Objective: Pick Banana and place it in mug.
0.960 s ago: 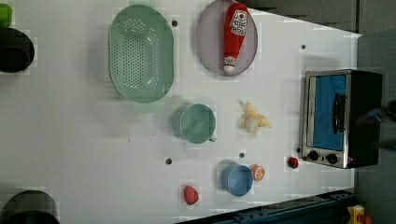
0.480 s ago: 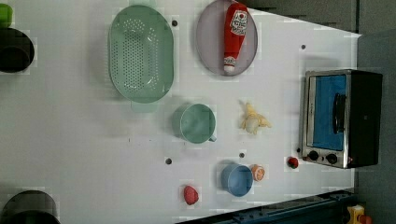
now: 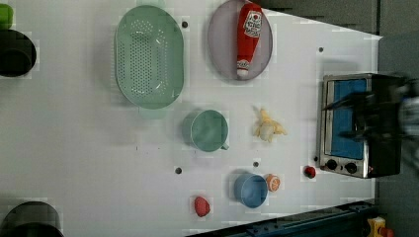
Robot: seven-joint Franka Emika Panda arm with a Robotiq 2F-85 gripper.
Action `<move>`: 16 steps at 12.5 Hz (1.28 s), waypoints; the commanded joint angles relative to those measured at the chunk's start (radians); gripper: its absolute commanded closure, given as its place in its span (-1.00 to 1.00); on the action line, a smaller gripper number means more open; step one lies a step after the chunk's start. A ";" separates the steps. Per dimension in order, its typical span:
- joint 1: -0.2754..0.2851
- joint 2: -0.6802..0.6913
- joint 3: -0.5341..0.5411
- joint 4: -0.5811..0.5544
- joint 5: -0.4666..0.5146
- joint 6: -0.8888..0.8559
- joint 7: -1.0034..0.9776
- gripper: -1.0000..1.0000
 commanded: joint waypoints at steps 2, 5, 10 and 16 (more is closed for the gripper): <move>0.007 0.055 -0.009 -0.119 0.005 0.195 -0.031 -1.00; 0.007 0.141 -0.007 -0.198 0.005 0.361 -0.031 -1.00; 0.009 0.314 -0.003 -0.239 0.005 0.581 -0.031 -1.00; 0.009 0.432 0.018 -0.241 0.006 0.737 -0.030 -0.65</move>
